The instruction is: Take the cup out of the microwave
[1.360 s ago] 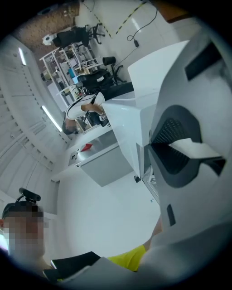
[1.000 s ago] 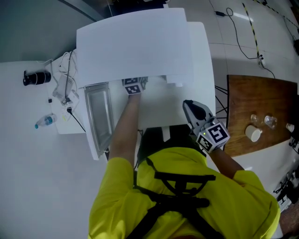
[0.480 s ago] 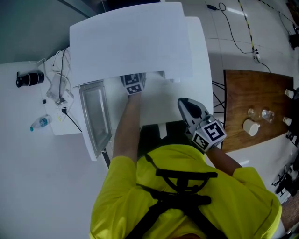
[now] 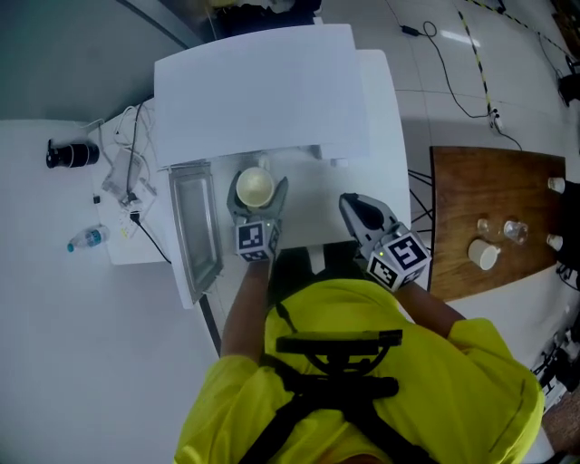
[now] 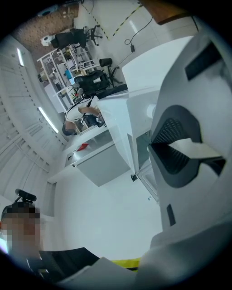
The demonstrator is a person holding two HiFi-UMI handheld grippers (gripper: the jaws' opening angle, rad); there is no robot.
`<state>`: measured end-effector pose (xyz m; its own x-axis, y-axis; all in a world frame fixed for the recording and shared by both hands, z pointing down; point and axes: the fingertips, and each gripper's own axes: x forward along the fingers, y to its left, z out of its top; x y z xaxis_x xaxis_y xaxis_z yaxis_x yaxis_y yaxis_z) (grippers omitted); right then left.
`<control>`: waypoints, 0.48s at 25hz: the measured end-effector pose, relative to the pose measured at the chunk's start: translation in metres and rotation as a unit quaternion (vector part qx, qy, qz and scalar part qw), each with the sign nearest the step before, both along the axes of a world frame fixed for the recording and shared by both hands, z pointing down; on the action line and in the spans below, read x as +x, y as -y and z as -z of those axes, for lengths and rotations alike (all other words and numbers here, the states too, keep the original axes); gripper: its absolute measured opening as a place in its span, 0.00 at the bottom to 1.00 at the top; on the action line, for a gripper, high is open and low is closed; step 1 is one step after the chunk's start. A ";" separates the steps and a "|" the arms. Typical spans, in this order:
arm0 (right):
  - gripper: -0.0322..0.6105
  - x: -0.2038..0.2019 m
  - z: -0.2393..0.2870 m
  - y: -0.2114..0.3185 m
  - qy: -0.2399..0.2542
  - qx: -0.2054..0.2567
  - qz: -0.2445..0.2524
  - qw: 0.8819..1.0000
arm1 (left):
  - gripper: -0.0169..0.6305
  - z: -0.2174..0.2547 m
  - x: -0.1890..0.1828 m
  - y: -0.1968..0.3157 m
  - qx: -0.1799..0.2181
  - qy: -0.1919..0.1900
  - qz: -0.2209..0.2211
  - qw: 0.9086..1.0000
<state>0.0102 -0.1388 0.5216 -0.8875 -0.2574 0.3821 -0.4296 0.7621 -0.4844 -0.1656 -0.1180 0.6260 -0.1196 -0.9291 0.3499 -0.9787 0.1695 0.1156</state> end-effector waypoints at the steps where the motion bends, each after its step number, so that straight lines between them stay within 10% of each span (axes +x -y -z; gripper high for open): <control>1: 0.06 0.000 0.005 0.000 0.002 0.004 0.002 1.000 | 0.75 0.009 0.008 -0.015 0.002 -0.007 0.002 1.000; 12: 0.06 0.014 0.075 0.016 0.033 0.080 -0.013 0.996 | 0.75 0.183 0.074 -0.047 0.071 0.009 -0.073 0.995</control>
